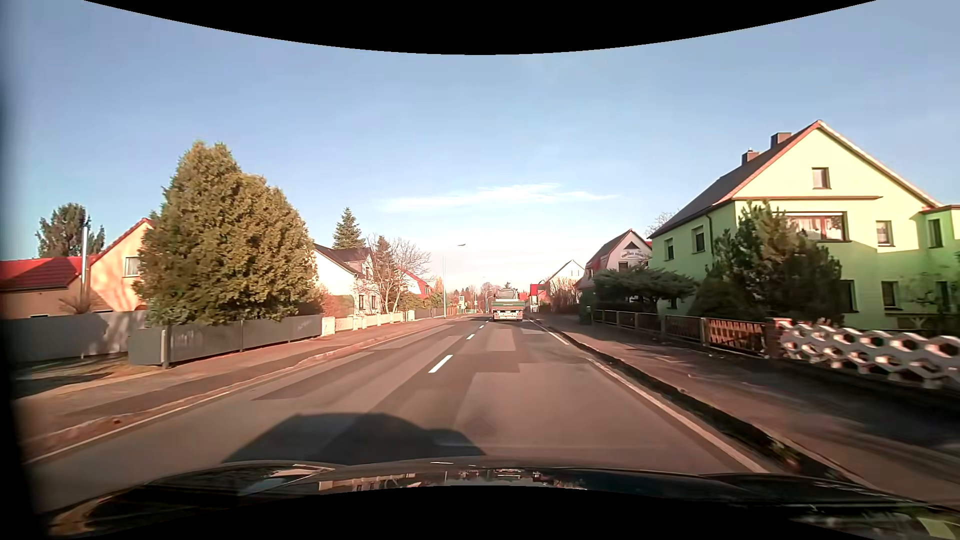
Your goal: Follow the waypoints while adhering to traffic rules and regulations
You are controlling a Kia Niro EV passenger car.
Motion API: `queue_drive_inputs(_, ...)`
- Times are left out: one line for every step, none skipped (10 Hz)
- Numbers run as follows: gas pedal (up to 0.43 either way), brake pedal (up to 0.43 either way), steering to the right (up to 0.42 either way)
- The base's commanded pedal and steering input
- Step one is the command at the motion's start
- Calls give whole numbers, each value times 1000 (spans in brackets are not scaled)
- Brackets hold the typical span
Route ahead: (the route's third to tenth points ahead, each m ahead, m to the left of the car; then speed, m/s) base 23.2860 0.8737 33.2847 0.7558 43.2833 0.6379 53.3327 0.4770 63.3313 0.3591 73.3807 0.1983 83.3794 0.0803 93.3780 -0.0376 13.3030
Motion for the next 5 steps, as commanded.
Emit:
queue_drive_inputs(118,0,3)
queue_drive_inputs(118,0,3)
queue_drive_inputs(118,0,3)
queue_drive_inputs(118,0,2)
queue_drive_inputs(118,0,1)
